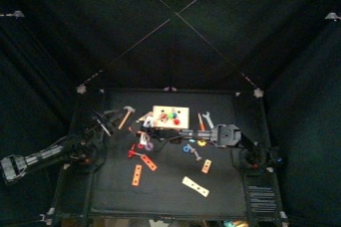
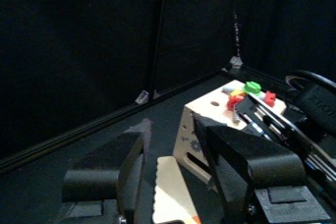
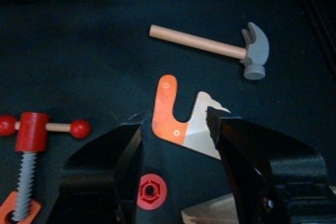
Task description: Grab orange gear
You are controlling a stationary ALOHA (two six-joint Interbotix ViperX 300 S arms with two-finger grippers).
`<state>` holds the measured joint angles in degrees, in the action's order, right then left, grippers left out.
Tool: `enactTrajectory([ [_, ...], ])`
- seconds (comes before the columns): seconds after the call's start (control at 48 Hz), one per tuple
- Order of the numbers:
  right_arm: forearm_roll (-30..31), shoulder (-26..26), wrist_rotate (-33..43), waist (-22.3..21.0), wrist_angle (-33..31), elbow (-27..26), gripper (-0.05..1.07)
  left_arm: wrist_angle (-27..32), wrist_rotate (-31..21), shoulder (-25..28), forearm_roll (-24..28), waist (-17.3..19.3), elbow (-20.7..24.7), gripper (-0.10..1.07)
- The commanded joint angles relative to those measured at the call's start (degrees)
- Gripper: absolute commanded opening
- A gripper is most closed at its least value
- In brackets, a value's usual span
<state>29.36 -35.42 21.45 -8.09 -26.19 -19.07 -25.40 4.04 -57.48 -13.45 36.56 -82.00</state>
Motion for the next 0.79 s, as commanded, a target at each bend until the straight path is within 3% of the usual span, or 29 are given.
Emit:
enactTrajectory([
  [0.0, -0.18, 5.1, 0.44, 0.7, -0.44, -1.32, 0.84, 0.53, 0.18, 0.26, 0.18, 0.09, 0.35, 0.8],
  [0.167, -1.76, 8.09, 0.53, 2.37, -0.35, 1.76, 0.84, 5.01, 0.0, 0.18, 1.58, -0.62, 0.18, 0.8],
  [0.25, -3.16, 9.76, 0.62, 3.25, 0.7, 3.52, 0.84, 7.47, -0.09, 0.18, 1.76, -2.72, 0.26, 0.8],
  [0.354, -5.1, 11.95, 0.7, 4.31, 1.67, 5.98, 0.84, 8.79, -0.09, 0.18, 1.85, -6.68, 0.53, 0.8],
  [0.604, -8.96, 17.84, 0.97, 6.5, 5.19, 14.15, 0.84, 9.23, 0.26, 0.26, 3.16, -20.39, 1.41, 0.8],
  [0.771, -11.25, 21.53, 2.64, 7.21, 8.17, 20.48, 0.84, 9.32, 0.09, 0.62, 3.6, -25.4, 1.23, 0.8],
])
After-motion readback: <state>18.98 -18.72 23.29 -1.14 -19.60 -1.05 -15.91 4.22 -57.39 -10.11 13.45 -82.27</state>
